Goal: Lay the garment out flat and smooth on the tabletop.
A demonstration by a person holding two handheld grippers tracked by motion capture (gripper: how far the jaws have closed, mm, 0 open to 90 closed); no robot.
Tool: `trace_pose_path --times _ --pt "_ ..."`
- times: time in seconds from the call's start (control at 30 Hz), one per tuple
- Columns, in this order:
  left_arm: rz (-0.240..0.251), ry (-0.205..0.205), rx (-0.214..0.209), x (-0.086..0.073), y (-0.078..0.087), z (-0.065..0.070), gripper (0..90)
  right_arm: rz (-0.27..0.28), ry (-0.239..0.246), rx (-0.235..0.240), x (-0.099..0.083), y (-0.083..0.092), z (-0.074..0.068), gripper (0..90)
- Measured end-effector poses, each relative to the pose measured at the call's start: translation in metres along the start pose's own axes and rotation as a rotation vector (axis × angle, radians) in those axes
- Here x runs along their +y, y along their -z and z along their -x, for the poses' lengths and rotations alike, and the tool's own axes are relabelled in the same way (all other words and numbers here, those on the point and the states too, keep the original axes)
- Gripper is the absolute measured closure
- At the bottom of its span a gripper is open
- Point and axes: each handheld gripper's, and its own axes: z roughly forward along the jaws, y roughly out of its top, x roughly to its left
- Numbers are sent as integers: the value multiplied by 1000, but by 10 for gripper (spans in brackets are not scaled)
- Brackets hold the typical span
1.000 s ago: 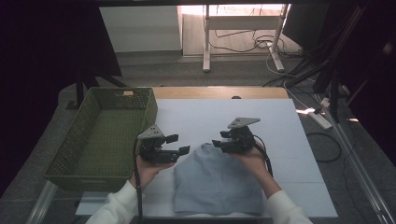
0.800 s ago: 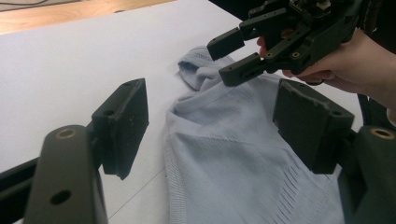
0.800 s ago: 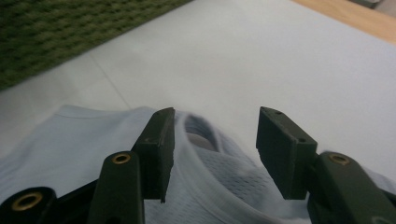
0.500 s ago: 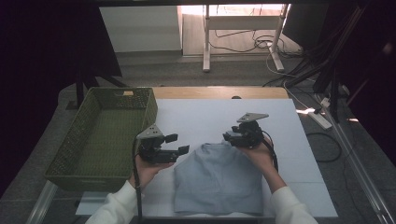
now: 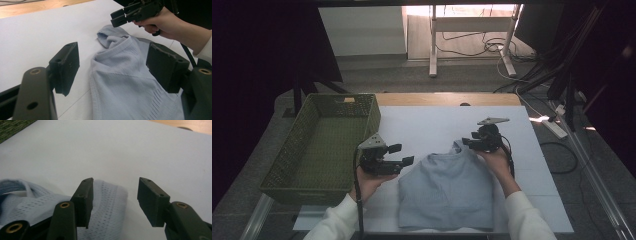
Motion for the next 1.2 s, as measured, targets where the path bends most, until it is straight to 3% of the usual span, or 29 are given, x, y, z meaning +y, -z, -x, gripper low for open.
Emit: trace_pose_path --times 0.23,0.6,0.67,0.73,0.9,1.03,1.2 --pt "1 -1 3 0 0 0 274 -31 -18 1 -4 -9 8 467" --pt "-10 6 8 -2 -1 -2 273 -123 9 -9 -9 -38 13 470" --pt "-12 6 12 -3 0 -3 272 -118 15 -11 -9 -38 13 478" --pt "-13 8 13 -3 0 -4 272 -120 24 -11 -8 -38 13 542" --pt "-11 2 11 -2 0 -2 272 -124 39 58 -9 -38 11 763" --pt "-15 -3 10 -2 -2 -1 271 -106 28 73 -7 -33 12 839" --pt "-20 -7 5 -2 -4 2 271 -37 18 -1 0 -14 13 852"
